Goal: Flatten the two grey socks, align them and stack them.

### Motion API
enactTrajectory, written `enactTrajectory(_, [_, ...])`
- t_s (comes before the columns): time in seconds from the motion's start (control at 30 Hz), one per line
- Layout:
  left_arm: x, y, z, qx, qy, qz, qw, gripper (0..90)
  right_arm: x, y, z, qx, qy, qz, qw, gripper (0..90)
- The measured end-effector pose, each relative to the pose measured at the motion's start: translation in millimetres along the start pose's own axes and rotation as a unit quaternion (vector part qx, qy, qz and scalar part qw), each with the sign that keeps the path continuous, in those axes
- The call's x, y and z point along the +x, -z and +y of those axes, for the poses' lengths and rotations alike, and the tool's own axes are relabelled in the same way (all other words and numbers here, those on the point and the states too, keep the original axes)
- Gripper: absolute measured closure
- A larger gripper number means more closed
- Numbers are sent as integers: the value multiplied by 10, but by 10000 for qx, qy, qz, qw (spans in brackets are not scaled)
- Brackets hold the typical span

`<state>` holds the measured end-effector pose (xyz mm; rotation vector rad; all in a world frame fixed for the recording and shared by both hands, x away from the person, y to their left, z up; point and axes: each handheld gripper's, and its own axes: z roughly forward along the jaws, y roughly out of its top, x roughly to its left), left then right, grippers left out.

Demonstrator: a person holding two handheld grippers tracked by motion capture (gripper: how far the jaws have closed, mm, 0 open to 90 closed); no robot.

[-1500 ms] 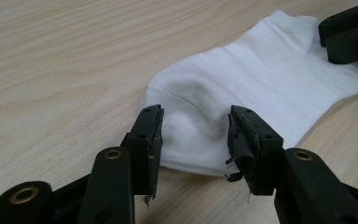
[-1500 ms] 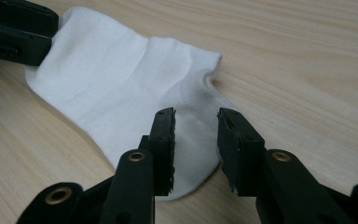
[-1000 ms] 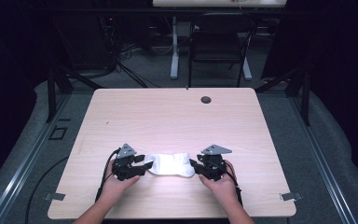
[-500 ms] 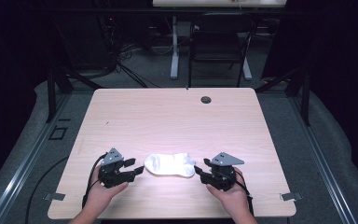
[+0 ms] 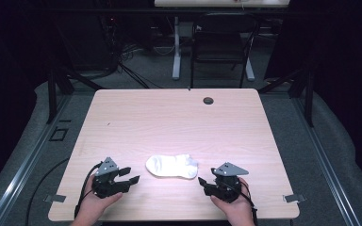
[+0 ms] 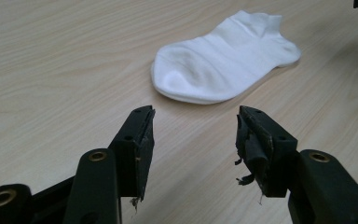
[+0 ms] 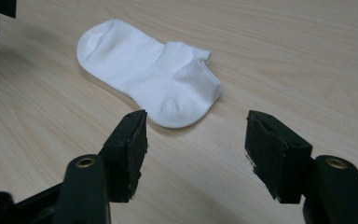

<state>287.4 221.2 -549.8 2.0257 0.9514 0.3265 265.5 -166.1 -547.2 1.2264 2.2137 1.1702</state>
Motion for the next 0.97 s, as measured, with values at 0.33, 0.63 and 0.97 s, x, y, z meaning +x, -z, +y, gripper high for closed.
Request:
enactTrajectory(0.33, [72,-122,-84,91,-110,-8,9999,440,-36,-123,-78,238,21,-84,9997,260])
enactTrajectory(0.63, [-48,-284,-118,314,-248,-60,9992,428,23,-266,-72,481,13,-4,9988,178])
enactTrajectory(0.97, [-109,-290,-104,401,-84,-22,9992,368,67,-308,-71,555,110,96,9984,77])
